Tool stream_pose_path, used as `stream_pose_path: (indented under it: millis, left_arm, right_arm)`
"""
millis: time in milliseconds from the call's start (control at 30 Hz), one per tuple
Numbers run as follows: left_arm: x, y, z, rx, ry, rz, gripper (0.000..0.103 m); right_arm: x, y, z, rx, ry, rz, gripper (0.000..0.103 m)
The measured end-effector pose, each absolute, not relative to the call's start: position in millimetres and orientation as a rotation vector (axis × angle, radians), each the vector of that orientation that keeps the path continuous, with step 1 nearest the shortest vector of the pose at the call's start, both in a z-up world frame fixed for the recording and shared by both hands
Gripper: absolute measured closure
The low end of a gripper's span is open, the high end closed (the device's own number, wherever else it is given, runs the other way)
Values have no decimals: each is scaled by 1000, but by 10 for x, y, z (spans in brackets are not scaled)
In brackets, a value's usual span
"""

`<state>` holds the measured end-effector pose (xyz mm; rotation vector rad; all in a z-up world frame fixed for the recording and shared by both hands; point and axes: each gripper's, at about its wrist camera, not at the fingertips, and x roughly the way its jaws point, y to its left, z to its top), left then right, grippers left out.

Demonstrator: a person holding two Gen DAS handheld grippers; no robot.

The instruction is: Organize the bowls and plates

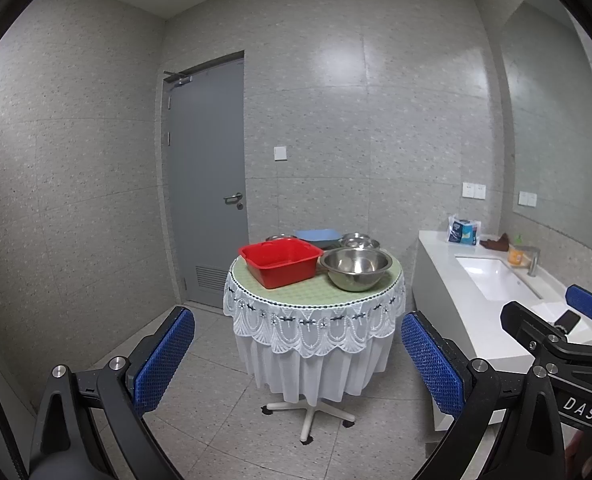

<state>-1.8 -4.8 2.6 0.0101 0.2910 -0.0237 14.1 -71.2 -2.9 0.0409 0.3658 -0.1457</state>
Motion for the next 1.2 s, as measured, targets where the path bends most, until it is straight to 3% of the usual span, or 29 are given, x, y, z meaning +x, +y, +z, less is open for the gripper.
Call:
stream_pose_path:
  millis: [1200]
  left_arm:
    - [3,-119,25,20,298,-21,1]
  right_arm:
    - [155,-832,-70,57,383,-139,0]
